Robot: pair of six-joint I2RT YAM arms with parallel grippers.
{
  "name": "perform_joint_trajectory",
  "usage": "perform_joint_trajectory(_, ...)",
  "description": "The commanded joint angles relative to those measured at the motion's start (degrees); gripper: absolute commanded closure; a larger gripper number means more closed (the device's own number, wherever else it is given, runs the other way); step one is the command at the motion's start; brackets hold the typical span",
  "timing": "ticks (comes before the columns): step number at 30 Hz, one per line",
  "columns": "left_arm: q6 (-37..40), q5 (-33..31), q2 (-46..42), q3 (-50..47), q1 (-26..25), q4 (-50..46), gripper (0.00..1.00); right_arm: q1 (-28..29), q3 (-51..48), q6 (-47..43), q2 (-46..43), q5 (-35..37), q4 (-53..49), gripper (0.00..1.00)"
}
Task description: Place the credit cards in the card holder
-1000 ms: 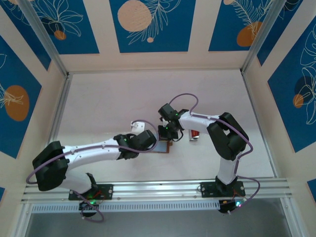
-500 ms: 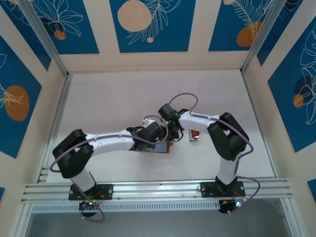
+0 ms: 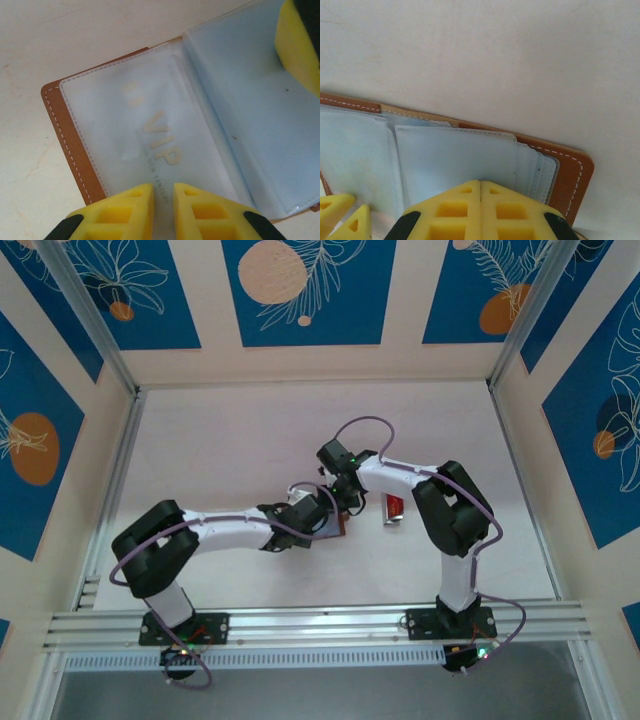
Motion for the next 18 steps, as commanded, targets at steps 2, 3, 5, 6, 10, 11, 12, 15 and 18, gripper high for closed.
perform_joint_trajectory(2, -1.3, 1.0, 0.7, -2.5, 1.1, -0.1, 0.84, -0.3, 1.2, -4.1, -0.2, 0.9, -0.5, 0.97)
perform_joint_trajectory(3, -1.4, 1.0, 0.5, -2.8, 1.1, 0.1, 0.84, -0.3, 1.3, -4.3, -0.3, 1.0, -0.6, 0.97)
perform_joint_trajectory(5, -1.8, 1.1, 0.0, -3.6, 1.3, 0.4, 0.84, -0.3, 1.8, -4.3, 0.1, 1.4, -1.4, 0.97)
perform_joint_trajectory(6, -1.9, 1.2, -0.3, -4.0, 1.3, 0.7, 0.84, -0.3, 1.9, -4.4, 0.2, 1.4, -1.6, 0.97)
perform_joint_trajectory(10, -1.8, 2.5, -1.7, -5.7, 1.3, 2.3, 0.85, -0.5, 2.0, -4.0, 0.2, 0.6, -1.5, 0.97)
perform_joint_trajectory(11, -1.9, 2.5, -2.0, -6.2, 1.3, 2.4, 0.85, -0.6, 2.1, -3.9, 0.1, 0.5, -1.5, 0.97)
perform_joint_trajectory(12, -2.0, 2.4, -2.4, -6.4, 1.3, 2.6, 0.85, -0.7, 2.4, -3.8, 0.1, 0.2, -1.6, 0.96)
perform_joint_trajectory(15, -1.8, 2.6, -2.5, -6.6, 1.3, 2.9, 0.85, -1.0, 3.1, -3.6, -0.1, -1.1, -1.8, 0.96)
perform_joint_trajectory(18, -1.8, 3.2, -2.1, -6.6, 1.3, 3.5, 0.85, -1.3, 3.9, -3.4, -0.7, -2.1, -2.3, 0.96)
